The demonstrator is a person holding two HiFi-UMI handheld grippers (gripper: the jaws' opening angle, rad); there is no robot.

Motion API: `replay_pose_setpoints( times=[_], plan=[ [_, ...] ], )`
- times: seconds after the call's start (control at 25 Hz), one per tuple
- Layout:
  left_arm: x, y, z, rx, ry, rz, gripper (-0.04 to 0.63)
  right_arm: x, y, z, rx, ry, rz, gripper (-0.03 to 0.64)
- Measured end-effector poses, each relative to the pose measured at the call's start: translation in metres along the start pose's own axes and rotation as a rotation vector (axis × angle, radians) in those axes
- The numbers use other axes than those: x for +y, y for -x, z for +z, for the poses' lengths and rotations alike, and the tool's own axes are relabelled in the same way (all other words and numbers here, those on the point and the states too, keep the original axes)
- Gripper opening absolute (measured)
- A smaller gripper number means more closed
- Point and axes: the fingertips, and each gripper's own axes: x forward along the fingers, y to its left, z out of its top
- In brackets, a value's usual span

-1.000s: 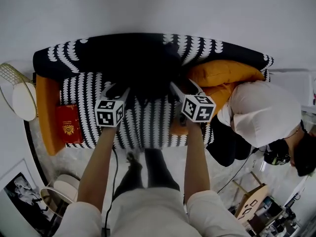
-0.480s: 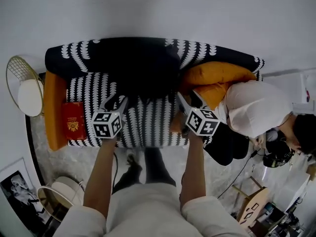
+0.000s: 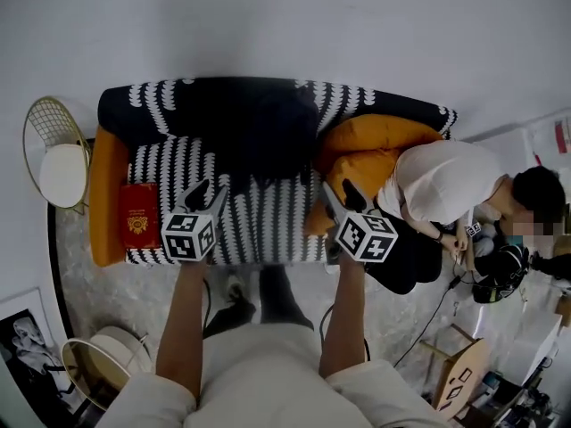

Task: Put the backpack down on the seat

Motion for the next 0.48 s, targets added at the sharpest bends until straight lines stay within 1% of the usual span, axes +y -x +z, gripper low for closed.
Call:
replay_pose_setpoints(
  times=[0.12,0.16,0.28,0.48],
  plan=[
    [-0.012,0.032,-0.006,-0.003,-0.04,-0.004,0.184,0.029,0.031,-0.003,-0.017,0.008,0.028,0.245],
    [-0.016,0.044,-0.007,-0.008,-0.05,-0.008,0.184,0.04,0.041,-0.006,-0.011,0.024,0.047,0.218],
    [-0.028,0.078,-0.01,-0.043,-0.04,-0.035,0.172,0.071,0.07,-0.016,-0.001,0.075,0.091,0.193],
    [-0.044,0.132,-0.01,-0.087,-0.051,-0.082,0.162,0.106,0.115,-0.023,-0.032,0.111,0.104,0.17]
  ],
)
